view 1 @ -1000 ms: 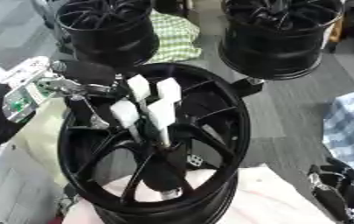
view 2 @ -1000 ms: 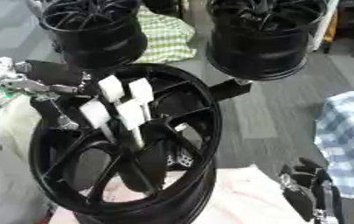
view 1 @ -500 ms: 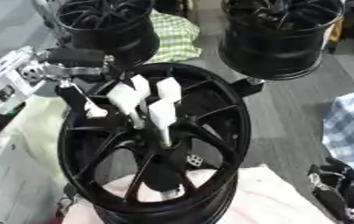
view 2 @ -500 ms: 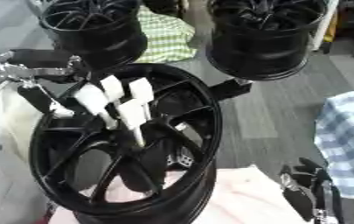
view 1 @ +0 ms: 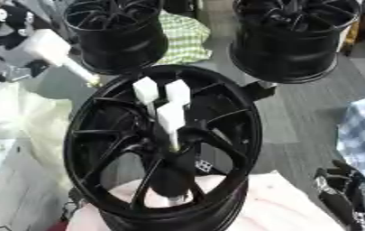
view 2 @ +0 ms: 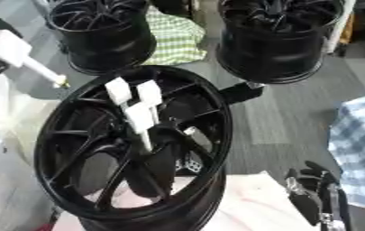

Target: Pull the pin out of the wheel hub.

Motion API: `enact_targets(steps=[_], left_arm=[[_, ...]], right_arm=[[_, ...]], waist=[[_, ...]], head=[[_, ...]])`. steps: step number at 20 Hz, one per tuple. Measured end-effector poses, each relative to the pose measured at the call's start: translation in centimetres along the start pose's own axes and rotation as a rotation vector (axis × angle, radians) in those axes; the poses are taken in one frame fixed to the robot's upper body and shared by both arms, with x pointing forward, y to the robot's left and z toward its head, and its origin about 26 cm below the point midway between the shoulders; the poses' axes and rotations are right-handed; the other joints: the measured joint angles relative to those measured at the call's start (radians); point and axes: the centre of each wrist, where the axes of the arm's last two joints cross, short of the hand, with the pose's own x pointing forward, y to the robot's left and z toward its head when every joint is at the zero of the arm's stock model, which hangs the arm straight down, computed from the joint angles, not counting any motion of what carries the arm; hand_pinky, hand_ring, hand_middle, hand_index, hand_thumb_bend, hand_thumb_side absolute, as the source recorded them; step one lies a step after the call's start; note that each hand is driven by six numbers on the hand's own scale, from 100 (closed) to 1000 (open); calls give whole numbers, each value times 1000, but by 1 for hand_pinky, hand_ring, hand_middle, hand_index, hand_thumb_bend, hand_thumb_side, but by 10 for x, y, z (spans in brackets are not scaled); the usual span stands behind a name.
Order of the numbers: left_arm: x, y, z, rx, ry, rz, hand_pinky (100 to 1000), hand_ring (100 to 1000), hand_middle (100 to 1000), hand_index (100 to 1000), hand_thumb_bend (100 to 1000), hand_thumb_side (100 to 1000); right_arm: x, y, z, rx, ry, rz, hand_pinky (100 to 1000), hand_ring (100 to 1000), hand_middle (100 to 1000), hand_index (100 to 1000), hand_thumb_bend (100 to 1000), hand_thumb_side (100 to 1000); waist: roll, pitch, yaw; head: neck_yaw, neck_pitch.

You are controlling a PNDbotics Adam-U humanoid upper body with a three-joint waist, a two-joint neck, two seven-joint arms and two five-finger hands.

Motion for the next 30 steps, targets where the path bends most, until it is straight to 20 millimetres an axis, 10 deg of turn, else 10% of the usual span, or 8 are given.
enact_targets(steps=[3,7,9,19,30], left_arm=[[-32,-39,39,-56,181,71,235,100,549,741,100,253],[-64,-118,76,-154,395,190,269,100,620,817,100,760],[-71,-154,89,-169,468,256,264,100,634,828,100,832],[-50,-287,103,56,543,649,246,100,618,799,100,860],[-17,-322,73,122,497,840,254,100,609,789,100,919]], right_arm=[[-1,-1,1,-4,5,2,698,629,631,789,211,249],[-2,-2,2,-13,13,2,698,629,630,789,211,249],[-2,-1,2,-15,15,-1,698,629,630,789,211,249],[-2,3,4,-31,25,-20,697,628,630,789,211,249],[0,3,3,-41,23,-29,697,628,630,789,212,249]], waist=[[-8,0,2],[-27,-1,9],[-34,-1,15],[-56,5,34],[-60,5,43]], head=[[-8,0],[-18,0],[-21,0],[-28,0],[-37,0]])
